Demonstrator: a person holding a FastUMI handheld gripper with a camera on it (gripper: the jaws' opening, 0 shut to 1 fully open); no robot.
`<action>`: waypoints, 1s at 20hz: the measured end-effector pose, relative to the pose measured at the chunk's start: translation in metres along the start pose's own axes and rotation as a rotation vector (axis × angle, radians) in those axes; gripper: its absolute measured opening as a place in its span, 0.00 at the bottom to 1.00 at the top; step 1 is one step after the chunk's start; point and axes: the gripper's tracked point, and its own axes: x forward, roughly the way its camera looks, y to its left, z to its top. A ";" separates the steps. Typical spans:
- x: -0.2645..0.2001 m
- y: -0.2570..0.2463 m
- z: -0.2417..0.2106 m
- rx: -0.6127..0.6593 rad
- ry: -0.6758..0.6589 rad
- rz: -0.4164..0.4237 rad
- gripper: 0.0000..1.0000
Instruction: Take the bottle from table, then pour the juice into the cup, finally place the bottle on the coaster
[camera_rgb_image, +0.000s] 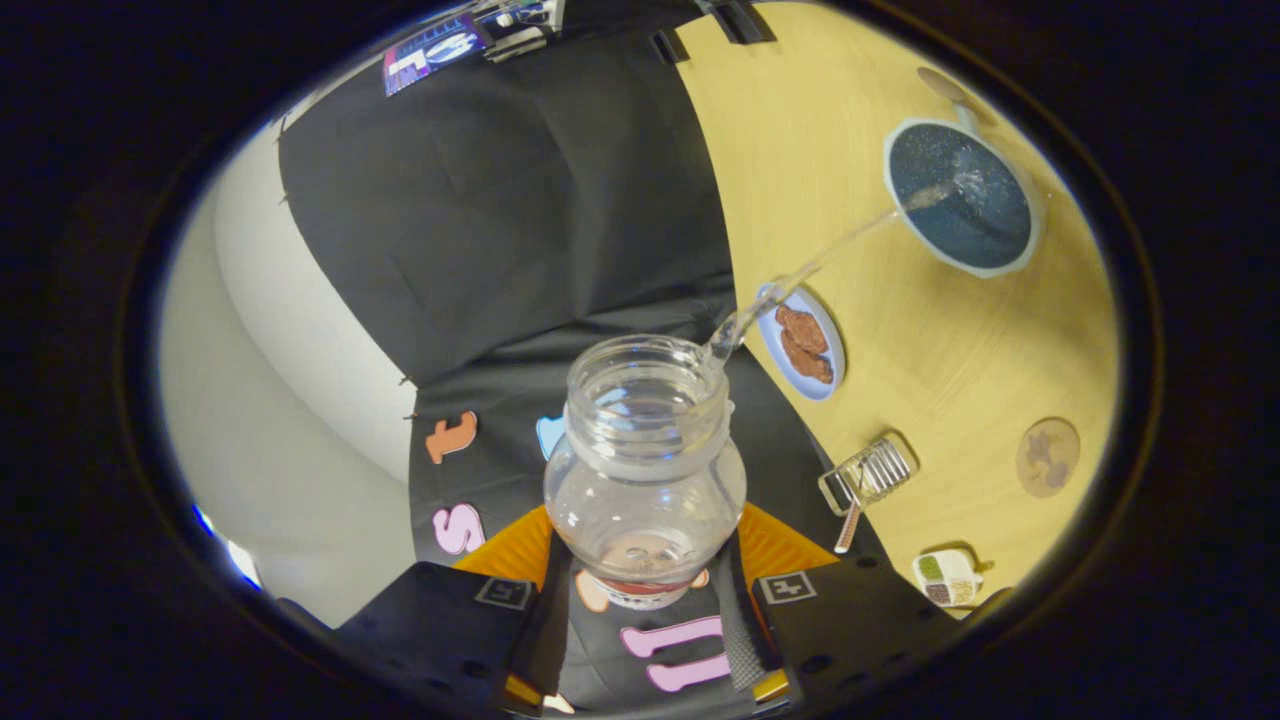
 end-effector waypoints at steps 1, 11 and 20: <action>0.000 0.001 0.000 0.009 -0.001 0.007 0.67; -0.003 0.010 0.006 0.084 -0.018 0.055 0.67; 0.002 0.019 0.011 0.143 -0.041 0.080 0.67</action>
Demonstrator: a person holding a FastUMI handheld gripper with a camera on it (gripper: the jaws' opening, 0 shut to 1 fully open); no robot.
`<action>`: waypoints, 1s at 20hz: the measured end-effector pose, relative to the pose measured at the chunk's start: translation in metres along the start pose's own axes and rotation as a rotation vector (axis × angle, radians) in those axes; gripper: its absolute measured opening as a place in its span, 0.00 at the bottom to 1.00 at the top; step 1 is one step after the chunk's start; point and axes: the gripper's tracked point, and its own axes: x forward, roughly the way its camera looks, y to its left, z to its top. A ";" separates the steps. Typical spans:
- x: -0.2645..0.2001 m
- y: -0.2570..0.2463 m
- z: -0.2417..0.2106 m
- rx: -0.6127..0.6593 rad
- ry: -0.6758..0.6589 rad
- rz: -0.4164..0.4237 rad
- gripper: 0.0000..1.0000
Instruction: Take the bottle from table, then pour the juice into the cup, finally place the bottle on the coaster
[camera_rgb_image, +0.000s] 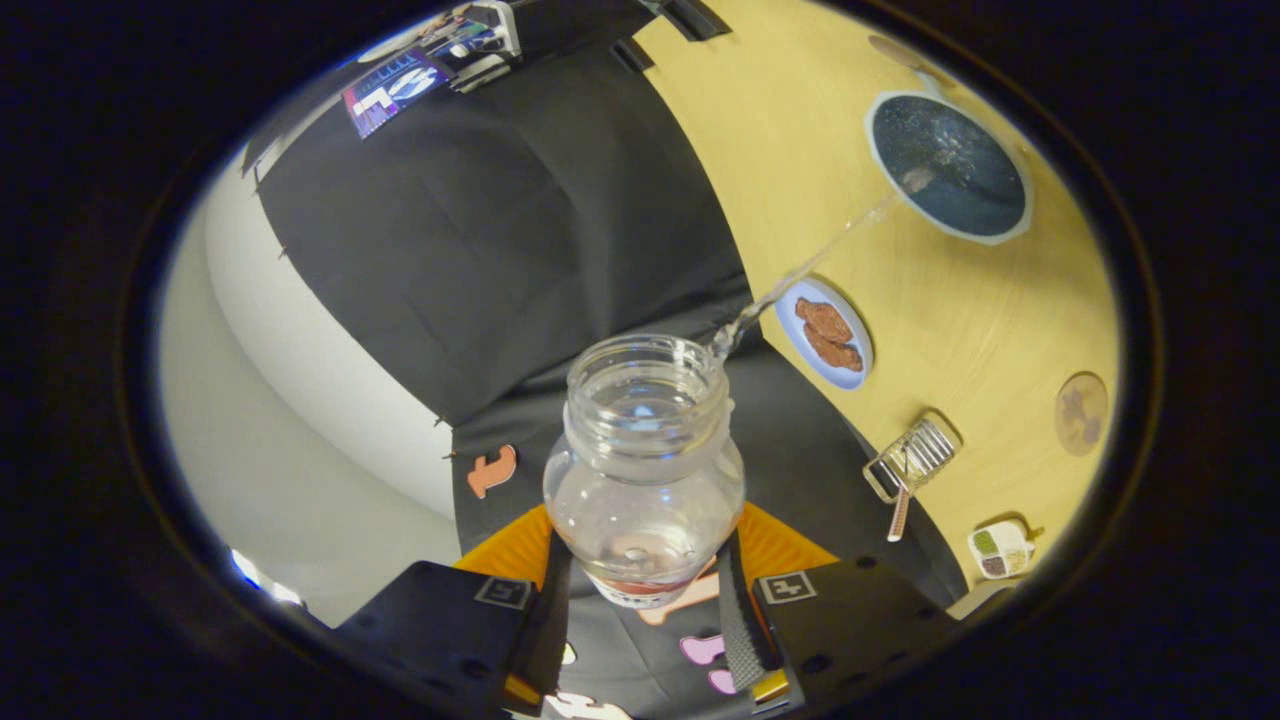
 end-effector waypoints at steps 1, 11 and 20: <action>0.001 0.000 0.000 0.012 -0.003 0.008 0.67; -0.001 0.009 0.000 0.082 -0.016 0.068 0.67; -0.005 0.006 -0.002 0.096 -0.007 0.045 0.67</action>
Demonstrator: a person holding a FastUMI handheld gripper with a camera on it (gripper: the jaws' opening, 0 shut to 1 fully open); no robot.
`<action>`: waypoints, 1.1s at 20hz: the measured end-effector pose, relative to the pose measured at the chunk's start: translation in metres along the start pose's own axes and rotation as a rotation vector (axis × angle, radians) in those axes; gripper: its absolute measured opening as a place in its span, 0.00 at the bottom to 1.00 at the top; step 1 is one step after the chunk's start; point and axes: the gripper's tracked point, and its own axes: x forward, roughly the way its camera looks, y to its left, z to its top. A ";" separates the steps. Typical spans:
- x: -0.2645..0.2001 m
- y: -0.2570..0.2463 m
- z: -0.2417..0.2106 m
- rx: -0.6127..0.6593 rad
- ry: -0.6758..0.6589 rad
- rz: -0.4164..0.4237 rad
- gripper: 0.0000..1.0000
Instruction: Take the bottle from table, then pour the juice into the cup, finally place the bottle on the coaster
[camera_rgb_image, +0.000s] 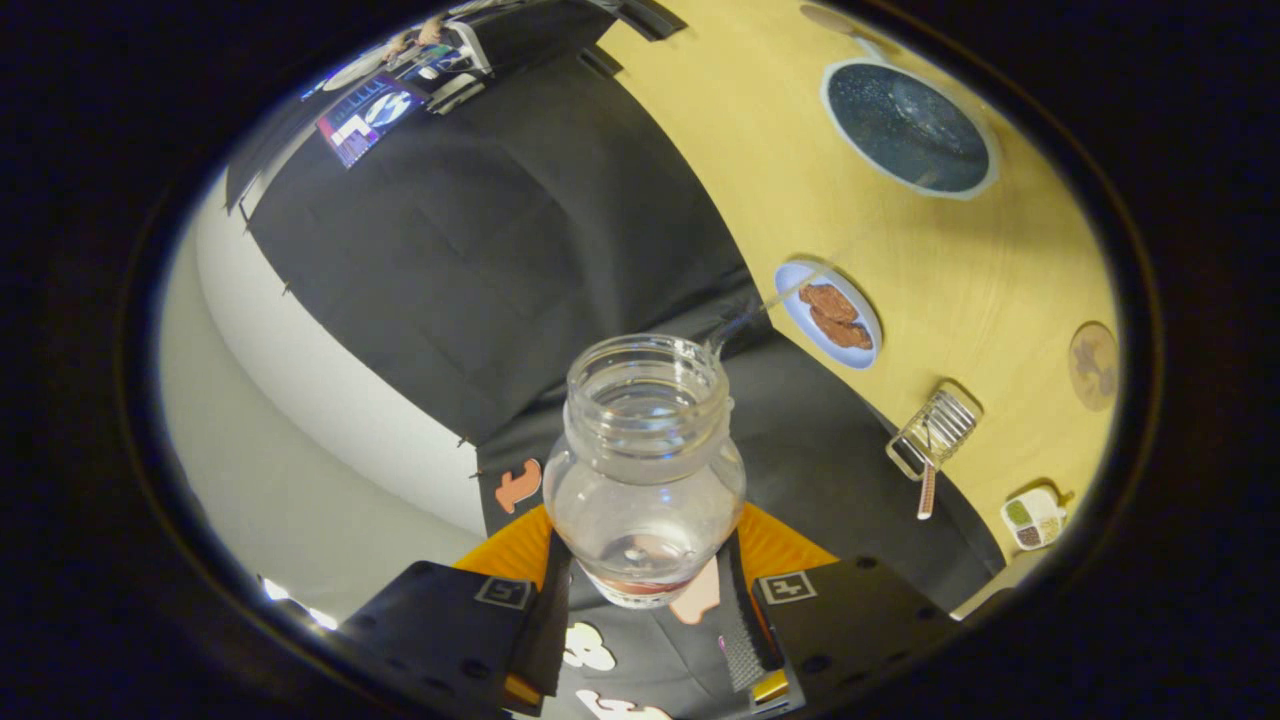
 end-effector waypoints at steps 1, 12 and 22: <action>0.000 0.000 0.000 0.000 -0.001 0.000 0.67; 0.000 0.006 0.005 -0.008 -0.008 -0.001 0.67; -0.011 -0.010 0.003 -0.333 0.025 -0.125 0.67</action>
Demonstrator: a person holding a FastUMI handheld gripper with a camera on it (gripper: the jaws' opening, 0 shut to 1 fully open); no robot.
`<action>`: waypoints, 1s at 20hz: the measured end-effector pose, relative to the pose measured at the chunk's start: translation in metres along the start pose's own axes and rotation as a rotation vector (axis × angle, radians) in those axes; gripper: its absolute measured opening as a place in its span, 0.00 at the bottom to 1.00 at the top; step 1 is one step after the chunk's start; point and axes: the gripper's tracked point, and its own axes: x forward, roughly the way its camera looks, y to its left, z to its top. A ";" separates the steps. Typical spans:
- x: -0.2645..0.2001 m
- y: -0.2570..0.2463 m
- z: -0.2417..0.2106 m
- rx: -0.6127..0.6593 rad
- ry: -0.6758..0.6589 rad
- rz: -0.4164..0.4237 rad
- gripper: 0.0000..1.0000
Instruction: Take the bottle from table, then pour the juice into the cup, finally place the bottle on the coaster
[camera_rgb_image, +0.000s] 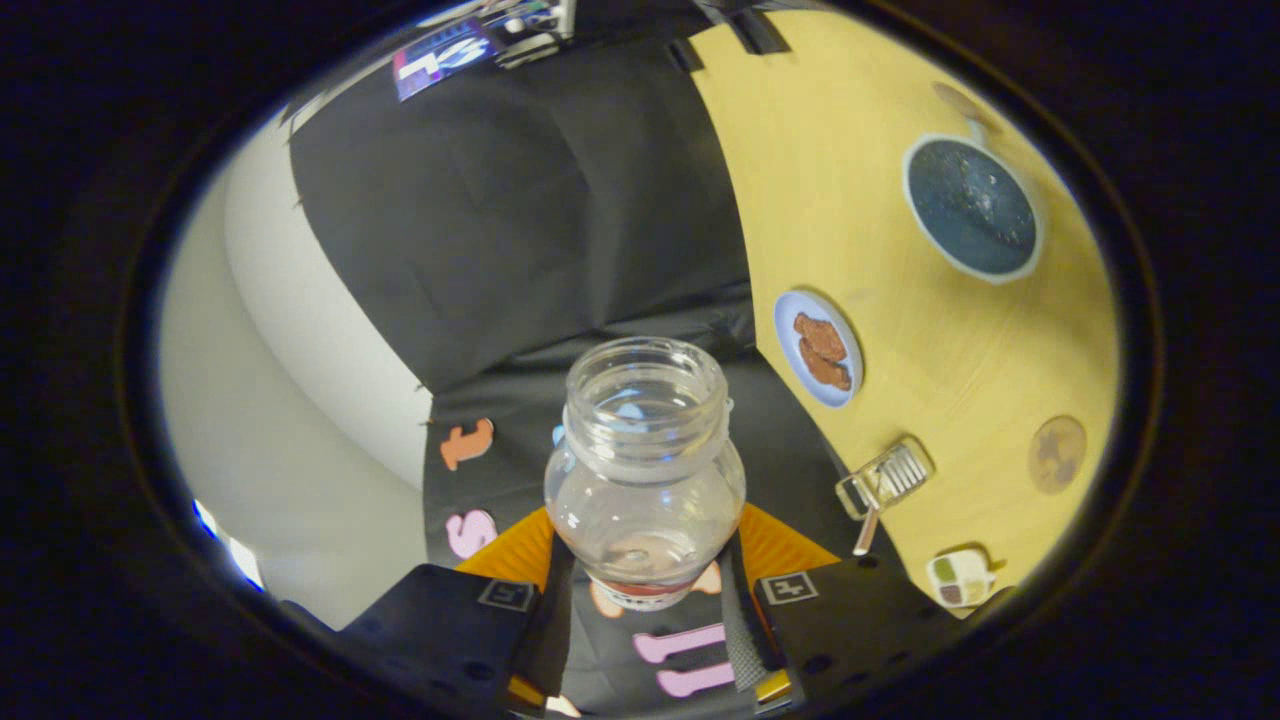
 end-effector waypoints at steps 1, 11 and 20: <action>-0.003 -0.004 0.000 -0.058 0.009 -0.020 0.67; -0.021 -0.021 -0.015 -0.546 0.152 -0.104 0.67; -0.033 -0.030 -0.053 -0.931 0.290 -0.105 0.67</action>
